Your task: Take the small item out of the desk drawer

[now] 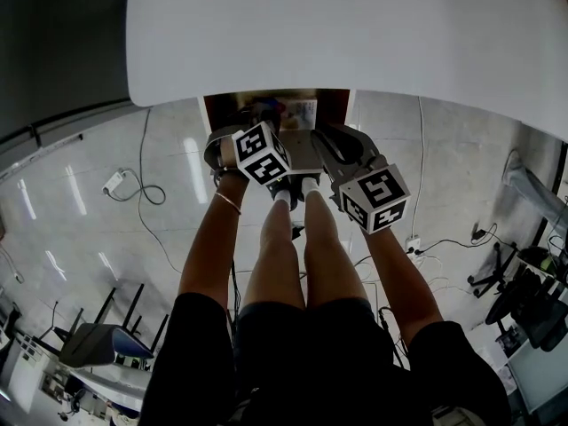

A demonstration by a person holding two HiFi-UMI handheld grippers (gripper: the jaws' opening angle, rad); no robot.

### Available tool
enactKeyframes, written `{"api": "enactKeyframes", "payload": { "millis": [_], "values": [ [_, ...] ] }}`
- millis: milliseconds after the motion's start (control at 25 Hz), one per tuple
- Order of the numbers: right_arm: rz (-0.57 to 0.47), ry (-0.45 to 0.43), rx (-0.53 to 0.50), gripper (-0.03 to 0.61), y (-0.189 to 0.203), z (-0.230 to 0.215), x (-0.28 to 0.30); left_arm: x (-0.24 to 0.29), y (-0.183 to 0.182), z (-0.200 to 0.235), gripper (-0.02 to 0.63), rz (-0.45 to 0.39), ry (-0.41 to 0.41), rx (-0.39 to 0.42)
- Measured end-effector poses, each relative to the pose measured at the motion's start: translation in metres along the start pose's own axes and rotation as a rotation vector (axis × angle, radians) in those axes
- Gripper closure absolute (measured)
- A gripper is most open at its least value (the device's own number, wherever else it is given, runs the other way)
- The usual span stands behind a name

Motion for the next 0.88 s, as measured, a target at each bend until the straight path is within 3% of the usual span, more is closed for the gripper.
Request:
{"api": "enactKeyframes", "payload": {
  "millis": [40,200,600,760,880],
  "values": [
    [0.001,-0.006,-0.003,0.518,0.000,0.001,0.000,-0.002,-0.001,-0.001,0.612,-0.020,-0.023,0.017],
    [0.002,-0.017,-0.012,0.510,-0.004,0.000,0.002,-0.005,-0.006,0.006,0.571,-0.072,-0.009,-0.068],
    [0.003,-0.016,-0.010,0.503,-0.006,-0.003,0.001,-0.002,-0.001,0.017,0.499,-0.047,-0.040,-0.111],
    [0.007,-0.015,-0.010,0.503,-0.006,-0.006,0.002,-0.004,-0.002,0.021,0.509,-0.058,-0.037,-0.115],
    [0.014,-0.019,-0.012,0.502,-0.005,-0.007,0.004,-0.004,-0.003,0.024,0.471,-0.066,-0.034,-0.127]
  ]
}}
Point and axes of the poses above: the fingertips, and each gripper's own axes: x forward along the fingers, z to its left, y out of its underside, the point moved 9 cm from there along -x, backward along the fingers, and after that the axes turned 4 degrees about y, right-handed, at the moved point
